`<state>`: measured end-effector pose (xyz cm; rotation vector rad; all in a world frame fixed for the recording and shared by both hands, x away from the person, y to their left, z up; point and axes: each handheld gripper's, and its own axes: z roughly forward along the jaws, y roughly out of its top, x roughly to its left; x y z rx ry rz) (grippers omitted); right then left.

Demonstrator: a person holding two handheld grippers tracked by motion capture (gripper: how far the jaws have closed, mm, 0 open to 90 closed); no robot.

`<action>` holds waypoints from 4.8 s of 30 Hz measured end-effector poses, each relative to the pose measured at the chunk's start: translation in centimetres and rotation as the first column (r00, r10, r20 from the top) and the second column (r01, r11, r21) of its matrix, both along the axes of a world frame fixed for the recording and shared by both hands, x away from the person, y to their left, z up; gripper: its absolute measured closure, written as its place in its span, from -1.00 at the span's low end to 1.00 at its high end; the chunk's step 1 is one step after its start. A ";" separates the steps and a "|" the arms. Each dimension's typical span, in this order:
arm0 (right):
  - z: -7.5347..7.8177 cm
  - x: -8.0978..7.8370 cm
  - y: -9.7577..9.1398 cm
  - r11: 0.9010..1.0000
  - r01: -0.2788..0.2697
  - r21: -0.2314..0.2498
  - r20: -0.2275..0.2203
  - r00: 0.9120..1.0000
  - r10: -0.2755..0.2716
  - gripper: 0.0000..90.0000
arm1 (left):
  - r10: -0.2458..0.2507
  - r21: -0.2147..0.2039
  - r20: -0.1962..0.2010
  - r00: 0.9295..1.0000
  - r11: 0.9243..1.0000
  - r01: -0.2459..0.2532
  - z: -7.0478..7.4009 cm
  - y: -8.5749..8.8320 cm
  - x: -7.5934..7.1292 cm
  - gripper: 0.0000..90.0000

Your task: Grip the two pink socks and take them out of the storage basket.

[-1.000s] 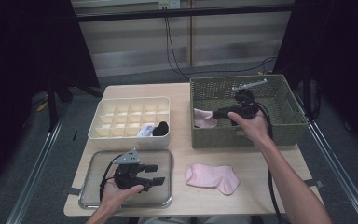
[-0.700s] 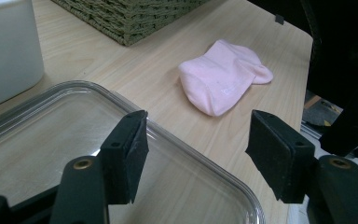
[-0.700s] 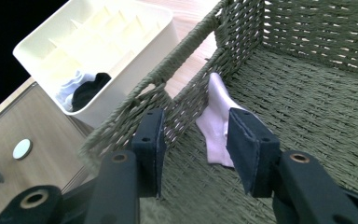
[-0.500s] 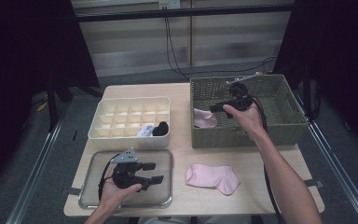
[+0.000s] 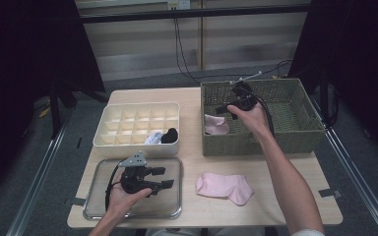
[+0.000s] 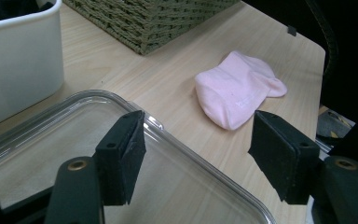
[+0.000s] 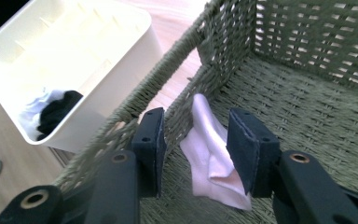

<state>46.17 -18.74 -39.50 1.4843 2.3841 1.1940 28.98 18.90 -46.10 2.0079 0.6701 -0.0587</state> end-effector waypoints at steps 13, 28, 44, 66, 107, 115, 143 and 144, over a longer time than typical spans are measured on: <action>-0.9 1.9 0.7 0.998 0.015 -0.053 -0.045 0.999 -0.017 0.27 | 0.010 0.006 0.001 1.000 1.000 -0.010 -0.1 0.3 -0.1 -0.27; -2.9 3.2 1.4 0.993 0.007 -0.118 -0.151 0.988 -0.025 0.38 | 0.011 0.011 -0.003 1.000 1.000 -0.011 -0.4 0.0 0.2 -0.30; -2.8 3.2 1.4 0.996 -0.045 -0.074 -0.188 0.982 0.030 0.97 | 0.012 0.012 -0.009 1.000 1.000 -0.012 -0.6 0.1 0.2 -0.31; -0.2 1.1 -0.4 0.997 -0.016 0.077 -0.089 0.996 0.023 0.97 | 0.008 0.003 -0.006 1.000 1.000 -0.008 -0.7 0.1 0.1 -0.33; 4.9 -4.1 -3.7 0.976 -0.007 0.217 0.057 0.998 -0.005 0.97 | 0.044 0.020 0.023 0.999 0.999 -0.045 -0.6 -0.5 -0.1 -0.30; 5.6 -5.0 -4.1 0.974 -0.012 0.228 0.079 0.997 -0.006 0.97 | 0.059 0.031 0.041 0.997 0.998 -0.060 -0.7 -1.0 0.1 -0.28; 7.9 -11.4 -4.1 0.968 -0.072 0.239 0.158 0.987 0.034 0.97 | -0.008 -0.020 0.103 0.995 1.000 0.011 2.5 -5.1 1.3 0.27; 7.9 -11.7 -3.9 0.968 -0.078 0.237 0.160 0.986 0.040 0.97 | -0.012 -0.034 0.098 0.995 0.999 0.016 2.6 -5.3 1.3 0.27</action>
